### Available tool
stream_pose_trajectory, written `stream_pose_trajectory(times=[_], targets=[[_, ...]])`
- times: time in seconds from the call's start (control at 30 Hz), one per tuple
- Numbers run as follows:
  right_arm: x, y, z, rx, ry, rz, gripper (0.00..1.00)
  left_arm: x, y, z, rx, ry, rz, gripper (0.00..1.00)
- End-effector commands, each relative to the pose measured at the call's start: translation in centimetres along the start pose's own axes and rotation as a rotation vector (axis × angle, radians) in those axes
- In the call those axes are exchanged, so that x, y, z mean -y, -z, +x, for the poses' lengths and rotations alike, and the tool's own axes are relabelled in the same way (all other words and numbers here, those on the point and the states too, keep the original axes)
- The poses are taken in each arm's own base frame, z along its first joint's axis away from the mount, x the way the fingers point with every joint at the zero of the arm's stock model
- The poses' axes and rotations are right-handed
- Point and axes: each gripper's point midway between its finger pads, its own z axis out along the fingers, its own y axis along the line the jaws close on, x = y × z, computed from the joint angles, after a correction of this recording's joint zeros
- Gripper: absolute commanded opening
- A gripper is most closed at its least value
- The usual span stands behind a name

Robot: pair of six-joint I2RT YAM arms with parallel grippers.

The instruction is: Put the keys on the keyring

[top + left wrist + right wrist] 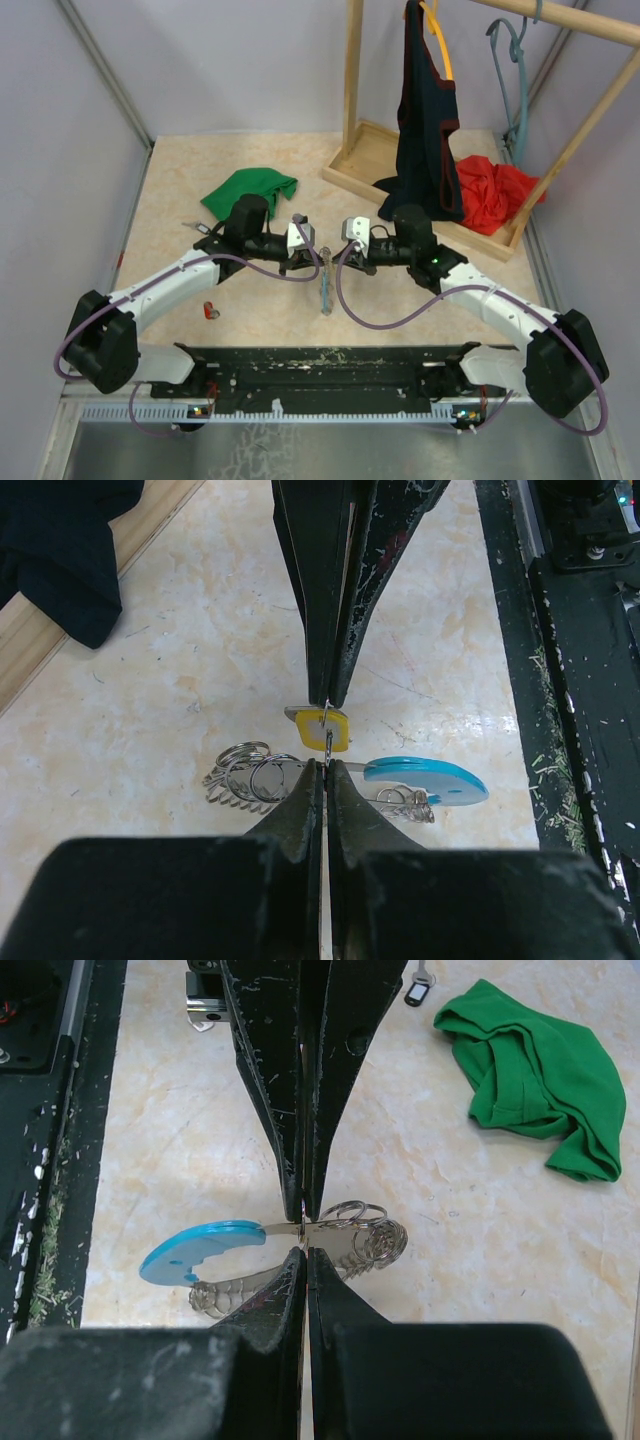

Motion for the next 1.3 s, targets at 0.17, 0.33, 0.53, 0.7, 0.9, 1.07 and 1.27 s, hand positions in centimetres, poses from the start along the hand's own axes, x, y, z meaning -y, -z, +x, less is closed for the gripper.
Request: stream_pose_trajectory(times=[0.17,0.33,0.53,0.7,0.9,1.07,1.27], targets=[[0.9,0.2,-3.6,0.063,0.064,0.017,0.0,-0.5,-0.1,-2.1,0.037,-0.05,0.006,0.0],[0.7,0.3,-3.9,0.071,0.064,0.013,0.0,-0.5,0.0,-2.1,0.037,-0.05,0.005,0.0],[0.6,0.3,-4.2,0.082,0.06,0.007,0.0,-0.4,-0.1,-2.1,0.036,-0.051,0.006,0.0],[0.6,0.3,-4.3,0.085,0.055,0.005,0.0,-0.4,-0.1,-2.2,0.037,-0.051,0.008,0.0],[1.0,0.6,-4.3,0.081,0.051,0.044,0.0,-0.5,-0.1,-2.1,0.033,-0.05,0.002,0.0],[0.6,0.7,-4.4,0.079,0.042,0.025,0.0,-0.4,-0.1,-2.0,0.031,-0.049,0.002,0.0],[0.5,0.4,-4.2,0.071,0.03,0.003,0.0,-0.5,-0.1,-2.1,0.032,-0.051,0.0,0.0]])
